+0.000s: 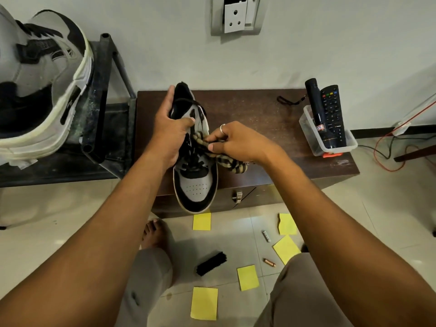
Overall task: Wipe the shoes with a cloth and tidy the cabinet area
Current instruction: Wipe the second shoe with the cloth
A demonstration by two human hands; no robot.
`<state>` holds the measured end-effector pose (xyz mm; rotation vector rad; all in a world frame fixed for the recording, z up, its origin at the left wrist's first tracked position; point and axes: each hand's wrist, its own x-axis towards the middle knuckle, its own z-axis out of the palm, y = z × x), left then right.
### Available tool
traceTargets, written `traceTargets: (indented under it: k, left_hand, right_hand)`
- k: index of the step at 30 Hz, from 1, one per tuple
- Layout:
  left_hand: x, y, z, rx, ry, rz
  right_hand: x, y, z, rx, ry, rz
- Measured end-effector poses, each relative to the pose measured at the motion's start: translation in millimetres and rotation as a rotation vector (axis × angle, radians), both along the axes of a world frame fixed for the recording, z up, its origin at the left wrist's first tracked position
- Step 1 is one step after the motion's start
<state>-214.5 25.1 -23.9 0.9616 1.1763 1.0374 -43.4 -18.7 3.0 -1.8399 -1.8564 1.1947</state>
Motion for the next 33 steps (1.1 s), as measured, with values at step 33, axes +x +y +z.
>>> traceTargets:
  k: [33]
  left_hand:
    - [2, 3, 1, 0.046, 0.127, -0.057]
  right_hand:
    - [-20, 28, -43, 0.253, 0.207, -0.499]
